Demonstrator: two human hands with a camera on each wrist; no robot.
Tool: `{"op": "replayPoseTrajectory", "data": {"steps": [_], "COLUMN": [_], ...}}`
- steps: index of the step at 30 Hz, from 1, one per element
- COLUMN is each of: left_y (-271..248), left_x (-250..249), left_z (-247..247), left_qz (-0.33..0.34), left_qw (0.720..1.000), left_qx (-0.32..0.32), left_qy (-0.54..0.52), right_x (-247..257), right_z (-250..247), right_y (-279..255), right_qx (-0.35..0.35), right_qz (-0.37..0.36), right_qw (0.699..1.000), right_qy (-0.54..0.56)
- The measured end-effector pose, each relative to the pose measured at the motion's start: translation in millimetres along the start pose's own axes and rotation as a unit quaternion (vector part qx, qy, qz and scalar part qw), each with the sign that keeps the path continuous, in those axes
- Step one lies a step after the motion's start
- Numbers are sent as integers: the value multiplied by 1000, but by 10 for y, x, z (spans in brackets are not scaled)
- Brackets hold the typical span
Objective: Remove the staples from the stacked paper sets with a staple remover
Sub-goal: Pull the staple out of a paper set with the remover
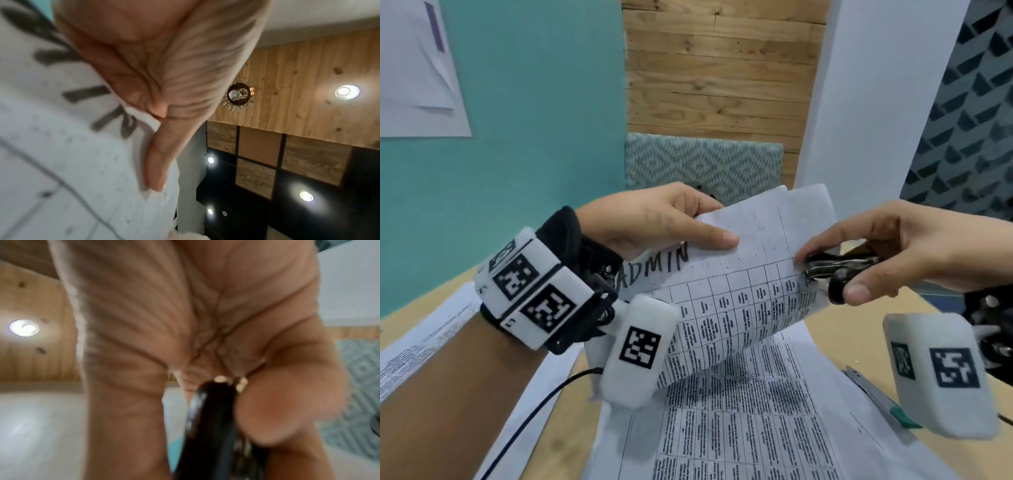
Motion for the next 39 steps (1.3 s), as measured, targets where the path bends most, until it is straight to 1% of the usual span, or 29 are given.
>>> {"op": "replayPoseTrajectory", "data": {"steps": [1,3,4,5,6,8,10,12,14,17,22,24,27,30,33,39], "left_y": [18,53,76,99,127,157,157,148,141,153,155,147,142,137,131,120], "left_x": [59,169,214,243,275,298,296,304,308,307,289,278,251,236,244,248], "left_z": [21,82,112,136,146,174,210,215,206,199,206,218,222,228,236,253], "left_qz": [-8,-20,-22,-22,-24,-29,-28,-27,-31,-29,-40,-44,-38,-37,-31,-40], "left_qw": [1000,998,998,998,997,997,997,997,996,997,995,994,995,993,993,994], "left_qx": [6,14,14,8,-3,-12,5,15,10,9,11,14,4,-3,6,2], "left_qy": [-24,-55,-62,-64,-67,-77,-78,-76,-78,-76,-92,-96,-93,-110,-111,-104], "right_x": [18,88,146,210,273,372,394,376,346,343,349,349,346,344,336,336], "right_z": [-30,-120,-149,-141,-80,128,338,474,529,562,617,636,663,685,709,712], "right_y": [-13,-70,-110,-137,-146,-99,-17,50,83,87,91,92,85,89,94,111], "right_qx": [-27,-124,-174,-207,-219,-202,-177,-162,-155,-147,-147,-143,-132,-134,-132,-132], "right_qz": [-7,-40,-64,-89,-113,-147,-176,-199,-213,-221,-236,-239,-241,-241,-250,-240], "right_qw": [999,989,978,965,952,923,902,888,877,874,848,845,846,840,836,837], "right_qy": [-21,-71,-101,-136,-182,-293,-353,-382,-401,-407,-452,-457,-458,-468,-471,-474]}}
Point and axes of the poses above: each hand's wrist, its own y-axis towards the middle knuckle, its own z-axis out of the palm, x = y × z, the point moved 4 cm from there along y, towards the middle knuckle, and after that the axes turned 6 degrees about -x, right-handed, at the moved point
